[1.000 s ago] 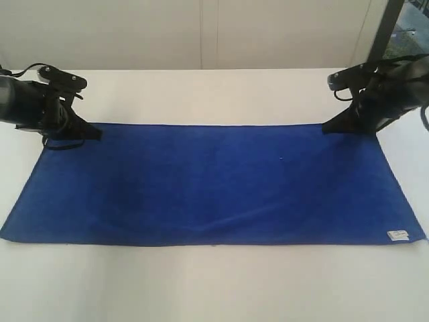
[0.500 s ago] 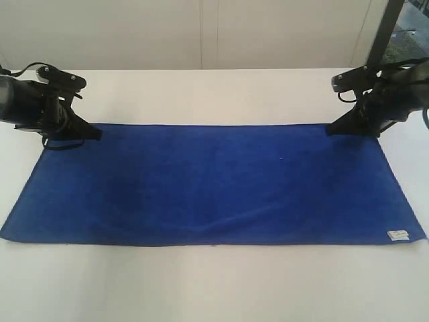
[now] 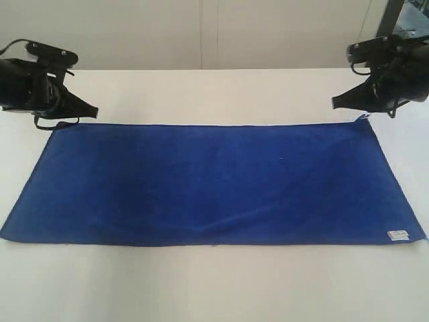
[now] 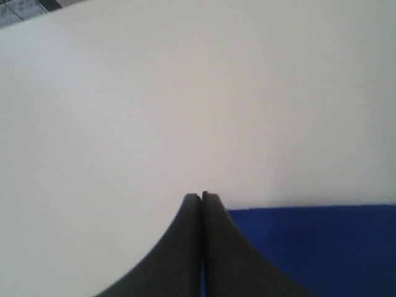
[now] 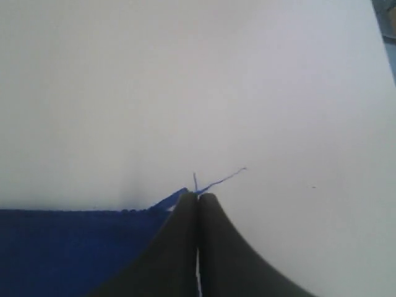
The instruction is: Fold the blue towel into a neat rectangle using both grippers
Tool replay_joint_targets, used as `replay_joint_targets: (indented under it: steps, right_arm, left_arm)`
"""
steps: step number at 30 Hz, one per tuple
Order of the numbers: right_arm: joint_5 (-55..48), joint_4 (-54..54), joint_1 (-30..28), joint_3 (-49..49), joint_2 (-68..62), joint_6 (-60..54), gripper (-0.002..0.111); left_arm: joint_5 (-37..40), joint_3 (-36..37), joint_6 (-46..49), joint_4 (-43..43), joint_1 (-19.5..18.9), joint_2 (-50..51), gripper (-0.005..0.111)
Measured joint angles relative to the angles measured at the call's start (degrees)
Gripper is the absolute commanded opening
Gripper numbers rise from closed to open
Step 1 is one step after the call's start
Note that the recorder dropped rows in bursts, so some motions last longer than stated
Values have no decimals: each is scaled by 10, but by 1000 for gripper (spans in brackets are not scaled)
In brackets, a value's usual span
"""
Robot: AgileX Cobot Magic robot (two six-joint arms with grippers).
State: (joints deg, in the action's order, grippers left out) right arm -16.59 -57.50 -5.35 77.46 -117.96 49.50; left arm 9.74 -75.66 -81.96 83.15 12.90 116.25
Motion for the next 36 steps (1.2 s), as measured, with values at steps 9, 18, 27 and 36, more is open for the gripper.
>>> replay_joint_targets:
  steps: [9, 18, 27, 36]
  right_arm:
    - [0, 70, 0, -121, 141, 0, 0]
    - [-60, 192, 44, -250, 268, -74, 0]
    - [-245, 502, 59, -238, 288, -411, 0]
    - [-287, 561, 54, -216, 282, -476, 0]
  left_arm:
    - [-8, 106, 0, -51, 0, -129, 0]
    - [-15, 298, 0, -92, 0, -258, 0]
    - [63, 357, 322, -443, -1, -309, 0]
    - [320, 217, 765, -789, -1, -309, 0]
